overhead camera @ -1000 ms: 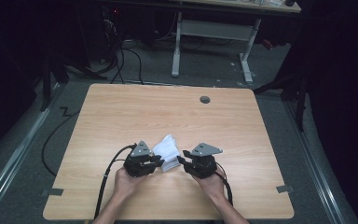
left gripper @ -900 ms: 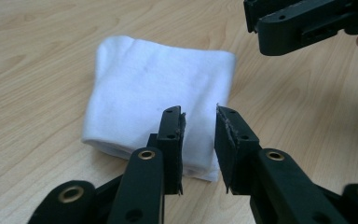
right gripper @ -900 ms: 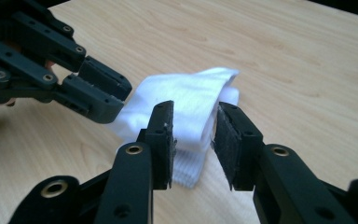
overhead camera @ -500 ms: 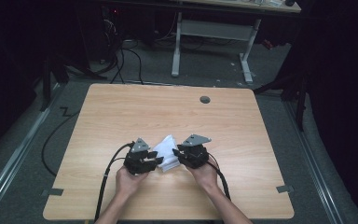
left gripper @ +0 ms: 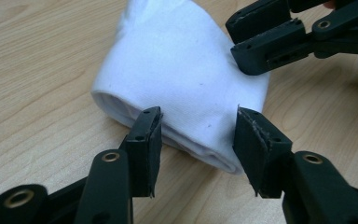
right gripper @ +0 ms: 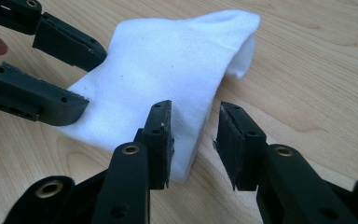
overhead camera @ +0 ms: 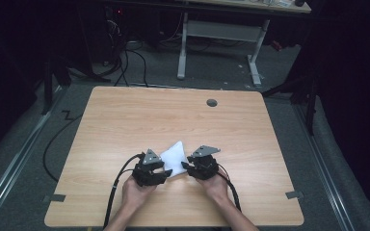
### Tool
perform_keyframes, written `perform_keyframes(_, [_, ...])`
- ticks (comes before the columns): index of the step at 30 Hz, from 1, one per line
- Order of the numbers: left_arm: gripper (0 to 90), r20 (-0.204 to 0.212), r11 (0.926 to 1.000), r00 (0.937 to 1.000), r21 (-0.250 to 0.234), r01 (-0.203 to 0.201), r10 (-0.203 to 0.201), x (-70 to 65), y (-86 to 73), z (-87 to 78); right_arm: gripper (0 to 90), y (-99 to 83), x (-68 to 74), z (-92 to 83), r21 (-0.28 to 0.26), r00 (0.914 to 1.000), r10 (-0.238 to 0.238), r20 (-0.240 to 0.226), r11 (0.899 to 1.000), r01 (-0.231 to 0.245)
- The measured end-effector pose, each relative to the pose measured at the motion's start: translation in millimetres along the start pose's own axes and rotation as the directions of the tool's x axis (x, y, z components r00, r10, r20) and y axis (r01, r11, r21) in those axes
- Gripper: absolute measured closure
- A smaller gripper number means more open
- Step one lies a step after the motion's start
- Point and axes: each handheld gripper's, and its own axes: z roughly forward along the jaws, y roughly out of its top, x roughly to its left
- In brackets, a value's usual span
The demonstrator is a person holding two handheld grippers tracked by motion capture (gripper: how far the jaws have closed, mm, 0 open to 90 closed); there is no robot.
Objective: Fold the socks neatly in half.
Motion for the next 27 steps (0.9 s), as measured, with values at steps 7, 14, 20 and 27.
perform_keyframes(7, [53.8,-0.028,0.9996,0.9996,0.03,0.003,-0.002,3.0,-1.3,8.0,64.4,-4.8,-1.5,-2.0,-0.001,0.9999,0.014,0.0,1.0,-0.014])
perform_keyframes(14, [55.7,-0.033,0.9988,0.9988,0.032,0.037,-0.036,9.6,0.3,16.3,62.5,-6.8,-4.9,-4.3,-0.004,0.9992,0.035,0.019,0.999,-0.035])
perform_keyframes(20, [56.9,-0.016,0.9989,0.999,0.022,0.042,-0.042,11.1,7.0,22.7,62.2,-4.5,-10.1,-2.9,-0.01,0.9965,0.058,0.059,0.998,-0.058])
perform_keyframes(27, [59.5,0.002,0.9994,0.9994,0.001,0.035,-0.035,9.2,15.4,25.6,62.3,1.9,-16.2,2.7,-0.012,0.9933,0.066,0.095,0.998,-0.065])
